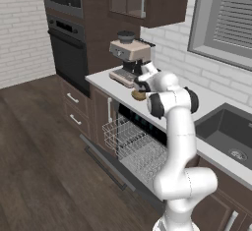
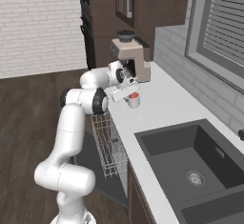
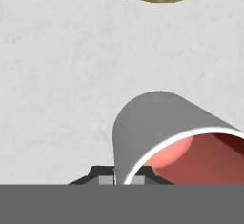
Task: Pick up the cup and bowl from the counter, place them in the dishwasher, and close the dishwasher door.
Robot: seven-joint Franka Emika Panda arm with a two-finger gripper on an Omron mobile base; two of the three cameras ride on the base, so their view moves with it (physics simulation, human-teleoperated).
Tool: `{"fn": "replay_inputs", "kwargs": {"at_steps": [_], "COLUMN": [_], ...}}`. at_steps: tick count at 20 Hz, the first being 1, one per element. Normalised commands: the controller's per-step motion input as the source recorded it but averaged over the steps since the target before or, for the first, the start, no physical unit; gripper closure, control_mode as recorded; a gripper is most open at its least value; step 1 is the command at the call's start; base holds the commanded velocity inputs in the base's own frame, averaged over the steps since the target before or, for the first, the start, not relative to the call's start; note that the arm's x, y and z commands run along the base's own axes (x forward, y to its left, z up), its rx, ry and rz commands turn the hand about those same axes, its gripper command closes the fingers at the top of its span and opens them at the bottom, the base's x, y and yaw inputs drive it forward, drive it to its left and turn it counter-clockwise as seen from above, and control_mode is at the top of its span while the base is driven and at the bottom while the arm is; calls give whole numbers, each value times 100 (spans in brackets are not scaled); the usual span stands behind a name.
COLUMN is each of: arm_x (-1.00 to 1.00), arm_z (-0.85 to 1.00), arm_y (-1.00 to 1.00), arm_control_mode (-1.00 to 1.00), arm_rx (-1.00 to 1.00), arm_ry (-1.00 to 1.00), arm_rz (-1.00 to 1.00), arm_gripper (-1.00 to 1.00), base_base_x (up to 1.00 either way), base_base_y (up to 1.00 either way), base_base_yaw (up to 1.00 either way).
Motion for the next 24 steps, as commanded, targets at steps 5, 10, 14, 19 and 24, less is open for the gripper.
{"fn": "replay_inputs", "kwargs": {"at_steps": [5,10,14,19,24], "arm_x": [-98,-100,-100,-100,-21], "arm_z": [36,8,-4,-38,-98], "arm_y": [17,74,100,100,65], "arm_control_mode": [-100,-100,-100,-100,-100], "arm_rx": [0,1,0,0,0], "arm_ry": [-8,-6,0,2,22], "arm_rz": [-7,-5,0,0,0], "arm_gripper": [100,100,100,100,100], "base_base_x": [0,0,0,0,0], "base_base_y": [0,0,0,0,0], "base_base_yaw": [0,0,0,0,0]}}
